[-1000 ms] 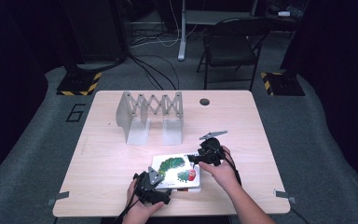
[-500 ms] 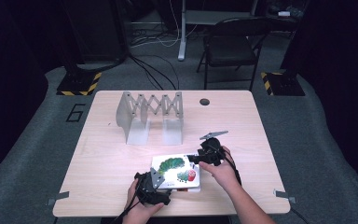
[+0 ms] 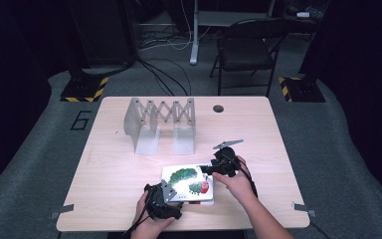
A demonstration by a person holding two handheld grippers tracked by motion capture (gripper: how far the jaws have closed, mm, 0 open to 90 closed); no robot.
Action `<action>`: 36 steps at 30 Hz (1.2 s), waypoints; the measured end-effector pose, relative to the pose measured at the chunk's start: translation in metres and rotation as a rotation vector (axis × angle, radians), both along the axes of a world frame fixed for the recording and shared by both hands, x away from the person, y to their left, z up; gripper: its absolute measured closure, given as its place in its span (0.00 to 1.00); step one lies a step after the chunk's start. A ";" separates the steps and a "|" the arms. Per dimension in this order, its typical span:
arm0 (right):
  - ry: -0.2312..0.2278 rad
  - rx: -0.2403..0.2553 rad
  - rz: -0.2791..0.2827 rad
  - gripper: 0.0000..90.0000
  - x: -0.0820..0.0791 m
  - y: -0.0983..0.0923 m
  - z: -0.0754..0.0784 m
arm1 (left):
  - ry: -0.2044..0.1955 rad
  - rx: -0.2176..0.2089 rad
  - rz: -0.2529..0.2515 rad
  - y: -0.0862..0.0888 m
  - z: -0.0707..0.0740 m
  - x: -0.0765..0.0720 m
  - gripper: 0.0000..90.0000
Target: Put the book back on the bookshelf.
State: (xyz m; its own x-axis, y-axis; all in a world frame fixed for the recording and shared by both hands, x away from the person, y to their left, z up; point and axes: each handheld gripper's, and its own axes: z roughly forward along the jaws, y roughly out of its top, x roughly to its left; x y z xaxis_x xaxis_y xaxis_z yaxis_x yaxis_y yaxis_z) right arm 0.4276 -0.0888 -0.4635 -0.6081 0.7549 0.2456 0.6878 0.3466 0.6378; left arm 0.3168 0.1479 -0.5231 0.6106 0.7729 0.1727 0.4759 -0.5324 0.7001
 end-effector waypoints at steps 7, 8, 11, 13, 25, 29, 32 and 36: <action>0.011 -0.006 -0.005 0.48 0.000 0.000 -0.001 | -0.009 -0.001 -0.007 0.000 -0.001 -0.001 0.07; 0.005 -0.006 0.002 0.48 0.001 -0.001 -0.002 | -0.010 -0.002 -0.008 0.001 -0.001 -0.001 0.07; 0.014 -0.006 -0.001 0.48 0.001 -0.001 -0.003 | -0.011 -0.004 -0.009 0.001 -0.001 -0.001 0.07; 0.005 -0.002 0.004 0.48 0.002 -0.002 -0.004 | -0.012 -0.008 -0.010 0.001 -0.001 -0.001 0.07; 0.037 0.018 -0.005 0.47 0.004 -0.004 -0.008 | -0.001 -0.035 0.010 0.004 -0.003 0.001 0.06; 0.043 0.015 0.003 0.46 0.005 -0.004 -0.011 | 0.006 -0.027 0.010 0.005 -0.002 0.002 0.05; 0.046 0.016 -0.001 0.46 0.005 -0.004 -0.011 | 0.005 -0.024 0.007 0.005 -0.002 0.002 0.06; 0.039 0.015 -0.006 0.47 0.003 -0.003 -0.008 | -0.012 -0.018 0.010 0.003 -0.002 0.001 0.06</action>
State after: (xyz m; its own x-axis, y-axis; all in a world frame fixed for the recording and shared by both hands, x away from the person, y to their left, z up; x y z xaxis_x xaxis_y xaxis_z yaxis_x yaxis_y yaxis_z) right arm 0.4309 -0.0920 -0.4710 -0.5930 0.7547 0.2805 0.7143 0.3324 0.6158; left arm 0.3175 0.1506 -0.5251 0.6006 0.7822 0.1658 0.4726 -0.5146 0.7154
